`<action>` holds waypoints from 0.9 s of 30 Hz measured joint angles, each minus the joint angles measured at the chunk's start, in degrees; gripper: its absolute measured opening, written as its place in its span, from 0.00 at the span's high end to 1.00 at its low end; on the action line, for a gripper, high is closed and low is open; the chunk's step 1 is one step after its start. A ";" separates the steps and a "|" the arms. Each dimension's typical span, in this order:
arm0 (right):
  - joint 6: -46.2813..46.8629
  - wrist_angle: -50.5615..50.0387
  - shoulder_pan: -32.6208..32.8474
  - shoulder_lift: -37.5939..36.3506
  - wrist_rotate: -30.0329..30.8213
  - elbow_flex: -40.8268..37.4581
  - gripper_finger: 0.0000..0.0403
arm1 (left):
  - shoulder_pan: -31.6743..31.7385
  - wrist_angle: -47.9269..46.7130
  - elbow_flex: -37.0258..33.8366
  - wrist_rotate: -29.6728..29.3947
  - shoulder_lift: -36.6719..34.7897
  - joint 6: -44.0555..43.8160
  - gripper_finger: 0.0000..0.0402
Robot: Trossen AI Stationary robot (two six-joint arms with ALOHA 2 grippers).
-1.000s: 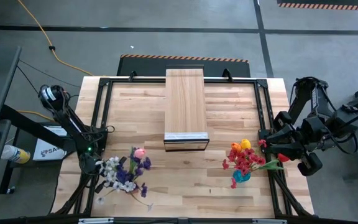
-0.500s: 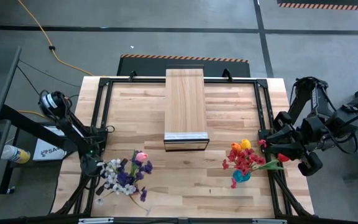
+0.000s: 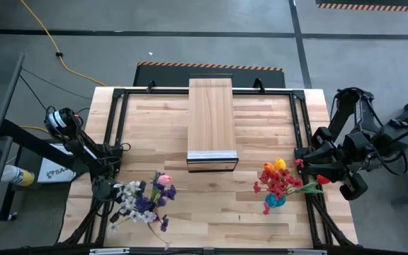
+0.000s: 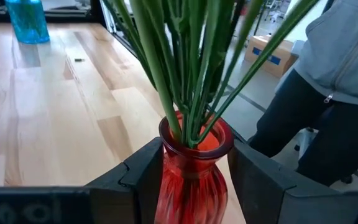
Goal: Pick and place flowers into a vace then onto a shelf
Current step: Put the red vase with flowers on the shelf
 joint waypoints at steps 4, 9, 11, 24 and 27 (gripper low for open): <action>0.00 0.00 0.01 0.00 0.00 -0.02 0.72 | 0.00 0.95 0.00 0.00 0.00 0.82 0.47; -0.02 0.00 0.01 0.00 0.00 -0.02 0.72 | 0.02 1.21 0.00 0.04 0.00 1.39 0.47; -0.02 0.00 0.02 0.00 0.00 -0.02 0.72 | 0.02 0.66 0.00 0.04 -0.02 1.14 0.47; -0.02 -0.04 0.02 0.00 0.00 -0.07 0.72 | 0.02 -1.64 0.02 0.13 -0.02 -0.47 0.47; -0.02 -0.04 0.00 0.00 0.00 -0.07 0.72 | 0.02 -1.85 0.02 0.04 0.01 -0.47 0.47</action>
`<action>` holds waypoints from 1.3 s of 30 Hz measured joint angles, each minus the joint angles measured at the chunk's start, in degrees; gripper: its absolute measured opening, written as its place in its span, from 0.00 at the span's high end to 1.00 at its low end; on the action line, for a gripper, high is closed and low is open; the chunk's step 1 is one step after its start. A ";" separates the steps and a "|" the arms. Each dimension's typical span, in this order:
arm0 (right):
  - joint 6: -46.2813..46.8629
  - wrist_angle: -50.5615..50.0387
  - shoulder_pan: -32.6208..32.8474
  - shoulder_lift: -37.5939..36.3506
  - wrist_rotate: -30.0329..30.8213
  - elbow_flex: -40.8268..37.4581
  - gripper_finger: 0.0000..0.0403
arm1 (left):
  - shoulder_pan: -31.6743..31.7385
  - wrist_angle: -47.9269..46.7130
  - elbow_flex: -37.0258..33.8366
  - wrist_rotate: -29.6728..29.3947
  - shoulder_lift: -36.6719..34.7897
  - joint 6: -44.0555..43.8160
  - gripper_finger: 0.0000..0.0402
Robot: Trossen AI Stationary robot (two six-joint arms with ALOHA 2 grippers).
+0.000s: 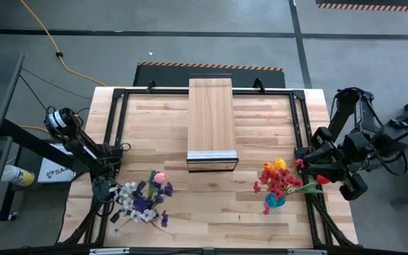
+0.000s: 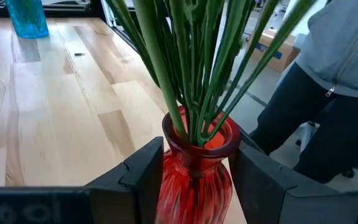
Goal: Pick and place flowers into a vace then onto a shelf
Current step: Put the red vase with flowers on the shelf
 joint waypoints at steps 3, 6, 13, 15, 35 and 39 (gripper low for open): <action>-0.04 0.00 0.01 0.00 0.00 -0.02 0.72 | -0.01 0.98 0.02 -0.84 1.26 0.00 0.47; -0.02 -0.02 0.02 0.00 0.00 -0.02 0.72 | 0.00 3.15 0.04 -0.98 3.25 -0.09 0.47; -0.02 -0.02 0.02 0.00 0.00 -0.02 0.72 | -0.02 10.49 0.05 -1.00 8.98 1.25 0.47; 0.00 -0.02 0.00 0.00 0.00 -0.02 0.72 | 0.00 12.46 0.07 -1.02 10.54 1.27 0.47; -1.35 -0.02 0.02 0.00 2.86 -0.02 0.72 | 0.00 15.76 0.07 -1.68 12.99 2.75 0.47; -1.38 -0.02 0.01 0.00 2.87 -0.02 0.72 | 0.00 15.74 0.07 -1.72 12.99 2.75 0.47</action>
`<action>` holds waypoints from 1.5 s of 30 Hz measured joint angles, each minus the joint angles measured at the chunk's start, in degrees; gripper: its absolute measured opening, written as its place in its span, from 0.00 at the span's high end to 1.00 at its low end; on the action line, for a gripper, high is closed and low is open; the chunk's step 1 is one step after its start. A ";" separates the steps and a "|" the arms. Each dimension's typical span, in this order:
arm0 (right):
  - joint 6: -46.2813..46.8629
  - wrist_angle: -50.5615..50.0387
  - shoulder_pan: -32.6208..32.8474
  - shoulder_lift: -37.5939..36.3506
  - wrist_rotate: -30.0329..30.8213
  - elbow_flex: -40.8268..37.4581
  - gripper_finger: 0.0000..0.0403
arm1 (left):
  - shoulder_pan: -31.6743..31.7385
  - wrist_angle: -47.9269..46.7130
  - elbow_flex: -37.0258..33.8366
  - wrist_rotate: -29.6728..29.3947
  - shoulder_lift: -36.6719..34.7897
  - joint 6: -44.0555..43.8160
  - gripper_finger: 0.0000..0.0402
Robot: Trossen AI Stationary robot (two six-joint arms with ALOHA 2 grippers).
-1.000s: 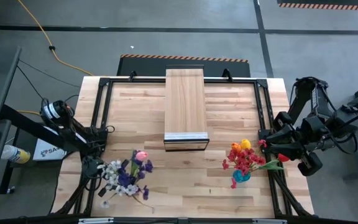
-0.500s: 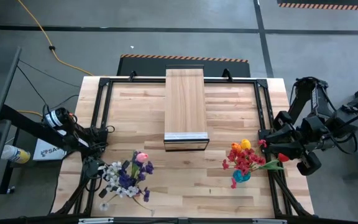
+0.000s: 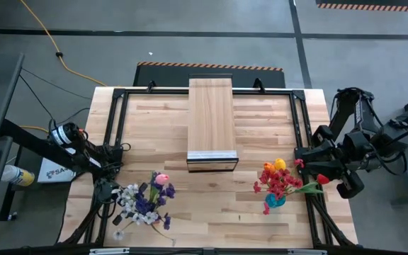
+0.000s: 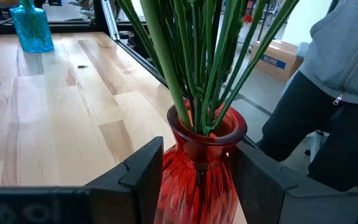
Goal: Pick and place flowers into a vace then onto a shelf
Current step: Put the red vase with flowers on the shelf
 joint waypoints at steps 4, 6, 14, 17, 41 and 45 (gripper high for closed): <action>0.02 0.00 0.00 0.00 0.06 0.00 0.72 | 0.00 0.00 -0.02 0.00 0.00 0.00 0.47; 0.04 0.00 0.00 0.00 0.08 0.00 0.72 | -0.02 0.00 -0.02 0.00 0.00 0.00 0.47; 0.00 0.02 0.00 0.00 0.09 0.00 0.72 | -0.02 0.00 -0.02 0.22 0.00 0.00 0.47; 0.14 0.02 0.01 -0.01 0.10 0.00 0.72 | -0.02 0.02 -0.04 0.22 0.00 0.00 0.47; 0.33 0.03 0.01 0.00 0.12 0.02 0.72 | -0.02 0.82 -0.11 -6.90 0.07 0.00 0.47; 0.33 0.03 0.00 0.00 0.14 0.02 0.72 | -0.02 0.74 0.61 -8.68 0.07 0.02 0.47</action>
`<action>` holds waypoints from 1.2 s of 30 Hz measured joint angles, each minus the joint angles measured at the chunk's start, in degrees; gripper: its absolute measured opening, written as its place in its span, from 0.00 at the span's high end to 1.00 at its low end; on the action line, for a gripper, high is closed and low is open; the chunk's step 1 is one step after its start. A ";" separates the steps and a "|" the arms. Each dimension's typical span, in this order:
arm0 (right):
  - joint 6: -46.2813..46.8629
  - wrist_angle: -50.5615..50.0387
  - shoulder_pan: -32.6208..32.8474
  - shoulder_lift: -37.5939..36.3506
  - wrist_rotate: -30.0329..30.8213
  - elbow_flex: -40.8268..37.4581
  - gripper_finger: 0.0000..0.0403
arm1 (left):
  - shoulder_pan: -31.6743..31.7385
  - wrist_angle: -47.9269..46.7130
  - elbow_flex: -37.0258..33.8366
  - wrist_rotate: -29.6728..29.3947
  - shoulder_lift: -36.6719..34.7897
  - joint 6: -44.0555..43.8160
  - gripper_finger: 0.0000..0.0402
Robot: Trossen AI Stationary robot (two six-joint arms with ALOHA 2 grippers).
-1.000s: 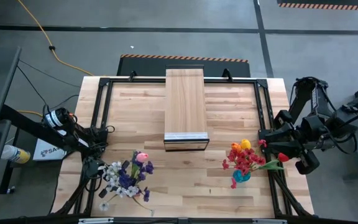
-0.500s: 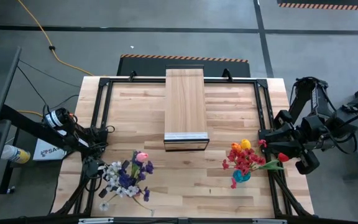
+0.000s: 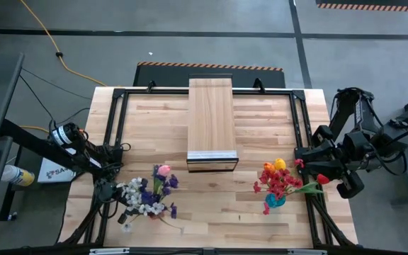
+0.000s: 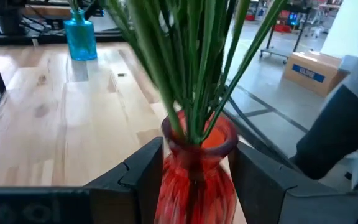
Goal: Pick and place flowers into a vace then onto a shelf
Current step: Put the red vase with flowers on the shelf
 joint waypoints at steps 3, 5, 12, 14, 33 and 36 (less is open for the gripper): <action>0.00 0.01 0.01 0.01 0.01 0.00 0.72 | 0.02 -0.75 1.14 -0.37 0.00 0.04 0.47; 0.00 0.01 0.01 0.01 0.01 -0.01 0.72 | 0.02 -2.30 2.10 -0.53 -0.01 0.07 0.47; -0.07 0.01 0.00 0.01 -0.01 0.00 0.72 | 0.04 -8.32 4.81 -0.75 -0.07 0.03 0.47; -0.09 -0.01 0.00 0.01 -0.01 0.00 0.72 | 0.02 -8.94 5.15 -1.43 -0.07 0.01 0.47; 0.00 -0.01 -0.01 0.01 -0.01 0.00 0.72 | 0.00 -12.07 5.25 -8.15 -0.17 -5.79 0.47; 0.00 -0.01 -0.01 0.01 -0.01 0.00 0.72 | 0.00 -12.12 5.23 -8.12 -0.17 -6.23 0.47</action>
